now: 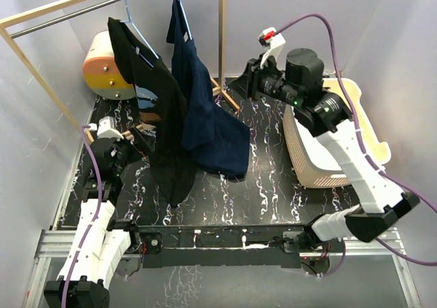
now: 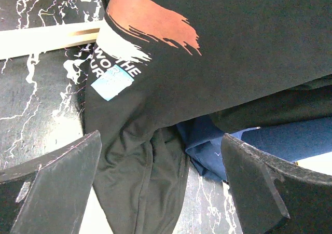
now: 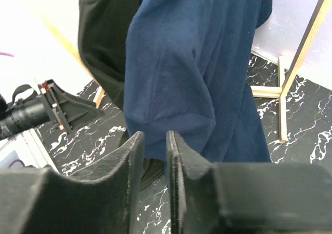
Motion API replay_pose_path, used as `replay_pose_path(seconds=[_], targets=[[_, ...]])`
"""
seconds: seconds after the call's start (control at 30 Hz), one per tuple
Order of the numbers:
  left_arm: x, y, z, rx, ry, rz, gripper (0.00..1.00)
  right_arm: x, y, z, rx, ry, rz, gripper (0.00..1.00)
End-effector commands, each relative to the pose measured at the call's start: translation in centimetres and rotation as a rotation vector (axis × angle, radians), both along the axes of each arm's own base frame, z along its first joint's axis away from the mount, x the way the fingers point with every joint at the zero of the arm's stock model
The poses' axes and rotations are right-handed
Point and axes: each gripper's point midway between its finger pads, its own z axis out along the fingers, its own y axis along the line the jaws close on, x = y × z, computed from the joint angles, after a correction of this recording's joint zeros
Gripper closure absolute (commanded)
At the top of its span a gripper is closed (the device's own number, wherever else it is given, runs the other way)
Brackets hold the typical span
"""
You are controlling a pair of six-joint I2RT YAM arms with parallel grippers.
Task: Remove the t-shirt from the hanger
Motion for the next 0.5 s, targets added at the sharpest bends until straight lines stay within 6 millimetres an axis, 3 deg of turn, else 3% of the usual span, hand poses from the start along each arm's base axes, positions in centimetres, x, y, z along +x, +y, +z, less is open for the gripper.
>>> replay_pose_path(seconds=[0.0,0.2,0.47], targets=[[0.0,0.1,1.1,-0.002,-0.027,0.003,0.03,1.9,0.0,2.4,0.007,-0.054,-0.053,0.69],[0.0,-0.4,1.2,-0.013,-0.029,-0.025,0.03,3.8,1.3,4.8,0.046,-0.118,-0.046,0.64],[-0.1,-0.5,1.4,-0.014,-0.041,-0.029,0.03,8.0,2.7,5.8,0.05,-0.152,-0.105,0.59]])
